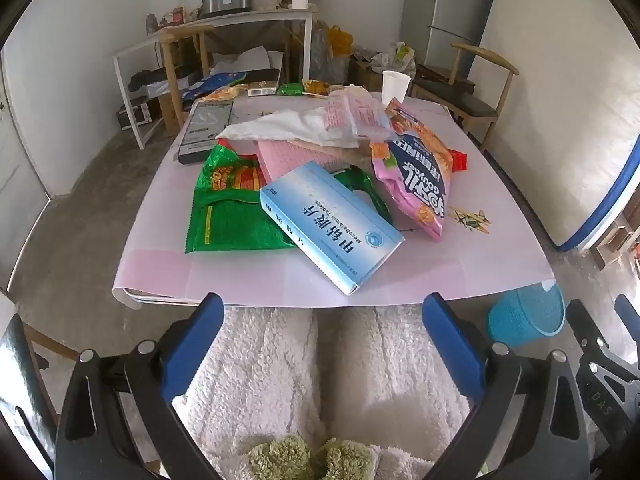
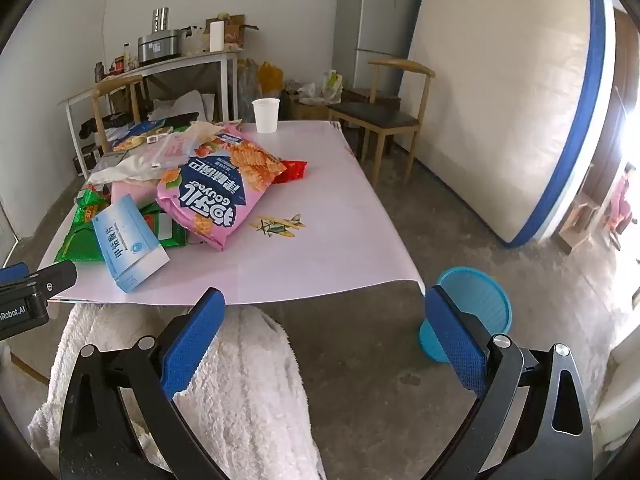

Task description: Collect trash

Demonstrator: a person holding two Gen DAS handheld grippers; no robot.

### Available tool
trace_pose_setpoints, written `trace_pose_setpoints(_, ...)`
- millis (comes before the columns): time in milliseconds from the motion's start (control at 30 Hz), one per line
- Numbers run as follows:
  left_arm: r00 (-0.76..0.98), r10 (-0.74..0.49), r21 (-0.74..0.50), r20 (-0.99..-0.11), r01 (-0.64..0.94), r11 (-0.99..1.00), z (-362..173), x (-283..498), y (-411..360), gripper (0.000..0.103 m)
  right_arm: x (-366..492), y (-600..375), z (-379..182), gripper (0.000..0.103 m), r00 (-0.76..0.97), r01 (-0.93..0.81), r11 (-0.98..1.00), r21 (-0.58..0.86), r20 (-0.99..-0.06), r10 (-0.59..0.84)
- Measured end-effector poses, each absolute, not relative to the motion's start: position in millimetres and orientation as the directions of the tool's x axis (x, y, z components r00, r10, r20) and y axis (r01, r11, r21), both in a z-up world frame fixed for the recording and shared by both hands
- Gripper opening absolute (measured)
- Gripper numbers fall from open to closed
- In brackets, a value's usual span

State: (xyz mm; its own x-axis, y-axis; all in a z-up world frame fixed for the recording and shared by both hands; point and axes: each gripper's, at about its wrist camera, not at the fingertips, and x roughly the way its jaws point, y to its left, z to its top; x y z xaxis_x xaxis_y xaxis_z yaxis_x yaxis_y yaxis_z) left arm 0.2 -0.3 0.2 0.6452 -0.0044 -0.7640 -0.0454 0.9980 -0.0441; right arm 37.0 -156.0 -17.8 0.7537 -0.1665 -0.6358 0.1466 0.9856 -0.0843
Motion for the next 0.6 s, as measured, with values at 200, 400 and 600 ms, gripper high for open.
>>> trace_pose_setpoints(200, 0.645, -0.017, -0.055, -0.764, -0.039, 0.998, 0.2, 1.4, 2.5, 0.097, 36.6, -157.0, -16.6, 0.095, 0.750, 0.138, 0.988, -0.071, -0.644, -0.151)
trace_pose_setpoints(400, 0.643, -0.004, -0.048, -0.766, -0.052, 0.998, 1.4, -0.9, 3.5, 0.097, 32.9, -156.6, -19.1, 0.095, 0.744, 0.130, 0.988, -0.079, -0.651, -0.149)
trace_pose_setpoints(600, 0.642, 0.009, -0.038, -0.767, -0.059, 0.998, 0.8, -2.3, 5.0, 0.097, 37.3, -154.7, -19.3, 0.095, 0.723, 0.118, 0.989, -0.090, -0.675, -0.148)
